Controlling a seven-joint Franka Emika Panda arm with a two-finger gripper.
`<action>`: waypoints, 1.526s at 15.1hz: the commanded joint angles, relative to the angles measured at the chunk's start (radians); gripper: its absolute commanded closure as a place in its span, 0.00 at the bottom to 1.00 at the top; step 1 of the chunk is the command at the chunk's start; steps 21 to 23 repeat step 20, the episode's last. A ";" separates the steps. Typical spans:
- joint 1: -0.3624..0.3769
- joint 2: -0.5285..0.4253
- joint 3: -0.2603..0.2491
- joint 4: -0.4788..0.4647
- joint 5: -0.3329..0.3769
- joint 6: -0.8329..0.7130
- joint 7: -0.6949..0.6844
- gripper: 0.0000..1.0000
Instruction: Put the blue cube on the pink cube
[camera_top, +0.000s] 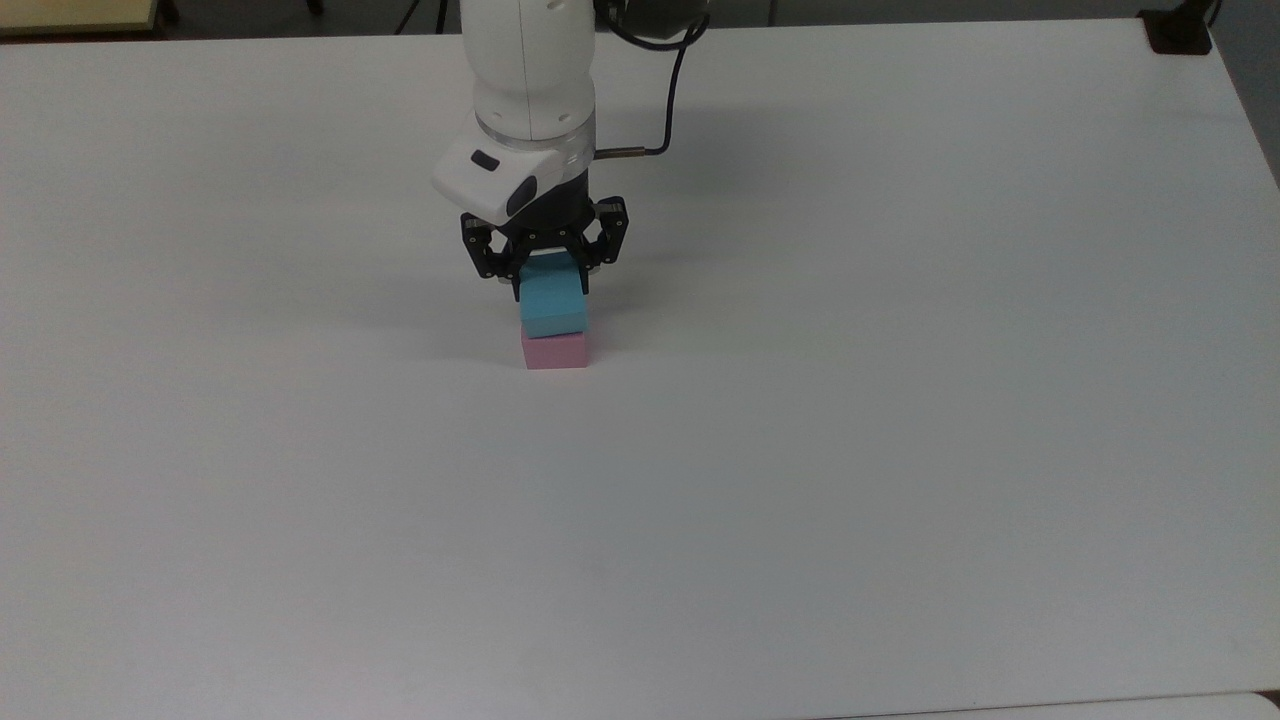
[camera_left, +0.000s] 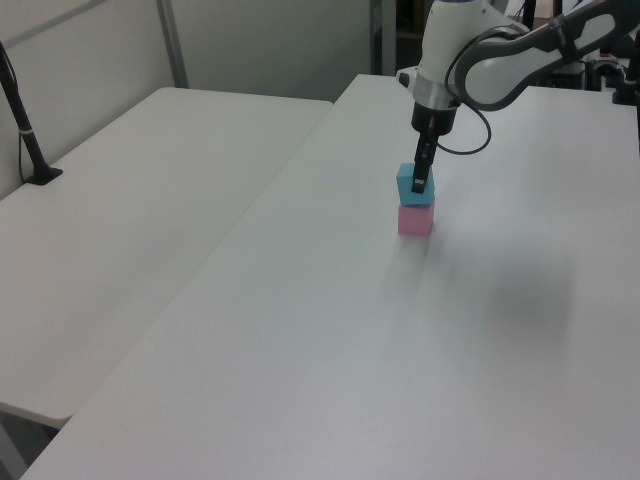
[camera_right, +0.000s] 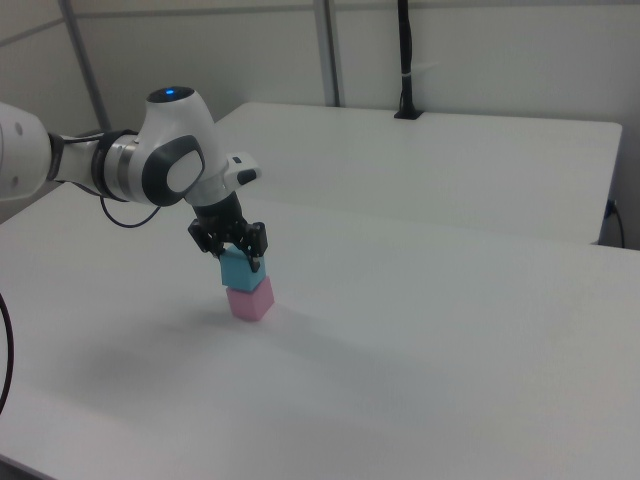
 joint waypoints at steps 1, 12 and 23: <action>0.009 0.005 -0.023 -0.011 -0.019 0.016 0.020 0.00; -0.055 -0.075 0.006 0.278 -0.018 -0.550 0.120 0.00; -0.241 -0.188 0.200 0.325 -0.124 -0.771 0.264 0.00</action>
